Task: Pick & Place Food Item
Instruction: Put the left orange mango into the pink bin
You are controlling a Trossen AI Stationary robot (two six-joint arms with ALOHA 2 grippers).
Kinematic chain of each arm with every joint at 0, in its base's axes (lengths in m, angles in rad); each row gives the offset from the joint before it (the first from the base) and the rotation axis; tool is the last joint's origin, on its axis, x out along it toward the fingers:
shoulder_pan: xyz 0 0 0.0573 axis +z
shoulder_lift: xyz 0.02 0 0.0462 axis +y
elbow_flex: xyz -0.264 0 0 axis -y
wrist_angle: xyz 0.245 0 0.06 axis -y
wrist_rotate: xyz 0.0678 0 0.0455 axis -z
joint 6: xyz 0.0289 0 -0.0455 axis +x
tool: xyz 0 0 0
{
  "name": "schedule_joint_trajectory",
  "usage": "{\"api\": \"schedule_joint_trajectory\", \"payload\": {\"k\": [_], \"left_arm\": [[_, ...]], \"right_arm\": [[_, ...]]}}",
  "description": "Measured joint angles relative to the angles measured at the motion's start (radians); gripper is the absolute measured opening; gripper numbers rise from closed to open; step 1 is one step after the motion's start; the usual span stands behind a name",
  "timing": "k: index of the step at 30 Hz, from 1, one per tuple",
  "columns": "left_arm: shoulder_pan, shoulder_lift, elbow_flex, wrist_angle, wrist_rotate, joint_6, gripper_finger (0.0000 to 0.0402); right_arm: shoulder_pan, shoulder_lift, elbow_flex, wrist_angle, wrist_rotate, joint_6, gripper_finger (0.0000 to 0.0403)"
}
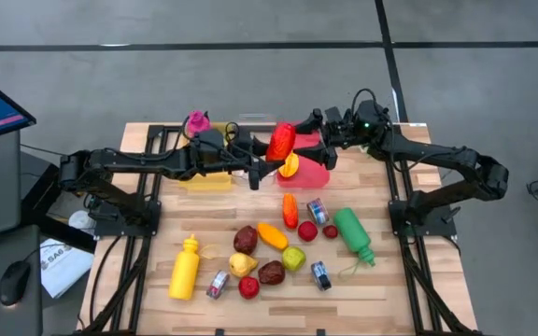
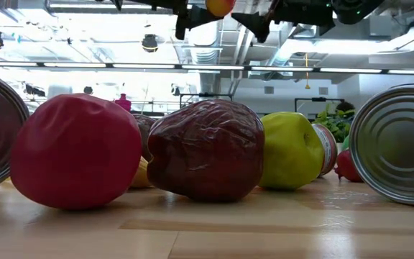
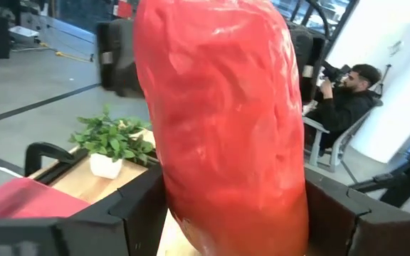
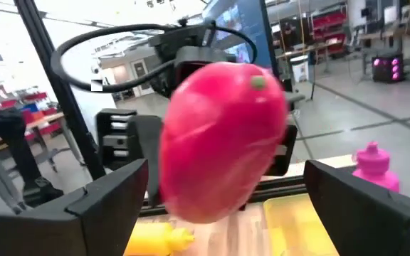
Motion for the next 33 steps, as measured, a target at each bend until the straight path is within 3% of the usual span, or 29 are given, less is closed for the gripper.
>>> {"api": "schedule_joint_trajectory", "payload": {"k": [12,17,29,33], "left_arm": [[-0.022,-0.001,0.000,0.008,0.000,0.005,0.0240],[-0.022,-0.001,0.001,0.000,-0.001,0.003,0.0234],[-0.022,0.000,0.001,-0.003,0.000,0.000,0.0237],[-0.022,0.000,0.001,-0.004,-0.001,-0.010,0.0254]], "right_arm": [[0.066,0.085,-0.001,0.220,-0.054,0.148,0.0369],[0.056,0.086,-0.001,0.217,-0.051,0.147,0.0362],[0.052,0.085,0.000,0.203,-0.045,0.162,0.0239],[0.052,0.085,0.000,0.203,-0.051,0.162,0.0210]]}}
